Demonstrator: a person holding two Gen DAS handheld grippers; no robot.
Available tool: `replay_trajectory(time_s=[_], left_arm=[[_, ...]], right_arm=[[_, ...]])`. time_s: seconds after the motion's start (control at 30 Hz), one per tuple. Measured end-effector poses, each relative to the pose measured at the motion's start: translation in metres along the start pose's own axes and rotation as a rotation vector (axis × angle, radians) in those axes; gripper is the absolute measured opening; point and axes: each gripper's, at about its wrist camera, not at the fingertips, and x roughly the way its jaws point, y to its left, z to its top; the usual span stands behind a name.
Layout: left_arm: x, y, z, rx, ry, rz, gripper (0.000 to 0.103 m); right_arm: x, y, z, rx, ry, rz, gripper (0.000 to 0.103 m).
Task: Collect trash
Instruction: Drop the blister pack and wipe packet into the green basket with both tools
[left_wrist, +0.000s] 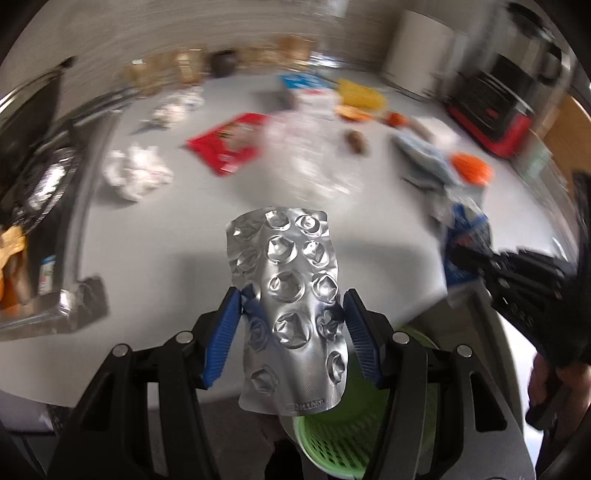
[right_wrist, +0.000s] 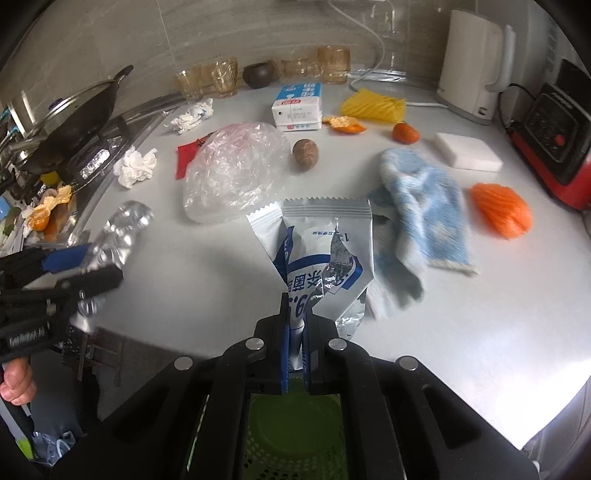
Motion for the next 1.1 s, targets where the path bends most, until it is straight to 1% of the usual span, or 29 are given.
replay_trajectory(time_s=[0.1,0.17,0.23,0.27,0.33,0.37,0.43,0.47,0.5,0.53,0.57,0.67,0.73,0.83,0.9,1.0,1.03,1.07,1.1], left_arm=[[-0.008,-0.026,-0.019,0.098,0.052,-0.092,0.056],[-0.008,-0.048,-0.038,0.181,0.118,-0.161,0.056],[-0.002,-0.063,-0.051,0.245,0.165,-0.207,0.056],[0.003,-0.072,-0.060,0.283,0.201,-0.226,0.057],[0.014,-0.084,-0.073,0.332,0.241,-0.254,0.057],[0.024,-0.090,-0.080,0.361,0.283,-0.275,0.057],[0.038,-0.096,-0.087,0.396,0.337,-0.298,0.057],[0.042,-0.098,-0.090,0.411,0.354,-0.298,0.059],[0.044,-0.099,-0.092,0.419,0.363,-0.295,0.062],[0.046,-0.099,-0.093,0.429,0.373,-0.298,0.070],[0.046,-0.099,-0.094,0.437,0.370,-0.298,0.074],[0.037,-0.096,-0.091,0.436,0.342,-0.309,0.082],[0.031,-0.091,-0.085,0.429,0.321,-0.308,0.086],[0.016,-0.085,-0.075,0.400,0.270,-0.279,0.088],[0.000,-0.074,-0.065,0.366,0.223,-0.246,0.089],[-0.024,-0.050,-0.050,0.318,0.139,-0.201,0.093],[-0.030,-0.041,-0.047,0.309,0.115,-0.185,0.095],[-0.039,-0.032,-0.043,0.299,0.084,-0.162,0.095],[-0.044,-0.025,-0.041,0.291,0.065,-0.145,0.095]], right_arm=[[-0.027,-0.004,-0.018,0.032,0.005,-0.009,0.006],[-0.039,-0.007,-0.031,0.050,0.015,-0.021,0.006],[-0.050,-0.010,-0.045,0.071,0.027,-0.048,0.006],[-0.055,-0.012,-0.054,0.089,0.035,-0.060,0.006],[-0.060,-0.015,-0.067,0.126,0.042,-0.071,0.006],[-0.063,-0.017,-0.074,0.149,0.046,-0.076,0.006],[-0.067,-0.018,-0.084,0.185,0.049,-0.083,0.006],[-0.069,-0.018,-0.088,0.199,0.047,-0.085,0.006],[-0.072,-0.017,-0.093,0.208,0.044,-0.088,0.006],[-0.074,-0.015,-0.095,0.212,0.042,-0.090,0.006],[-0.076,-0.013,-0.097,0.217,0.040,-0.091,0.006],[-0.082,-0.009,-0.103,0.231,0.032,-0.089,0.006],[-0.084,-0.006,-0.105,0.238,0.029,-0.083,0.006],[-0.089,0.000,-0.107,0.237,0.026,-0.069,0.007],[-0.093,0.006,-0.108,0.232,0.027,-0.052,0.009],[-0.094,0.015,-0.111,0.223,0.044,-0.025,0.012],[-0.092,0.019,-0.115,0.219,0.061,-0.022,0.016],[-0.090,0.023,-0.118,0.215,0.078,-0.019,0.019],[-0.086,0.026,-0.122,0.215,0.098,-0.019,0.032]])
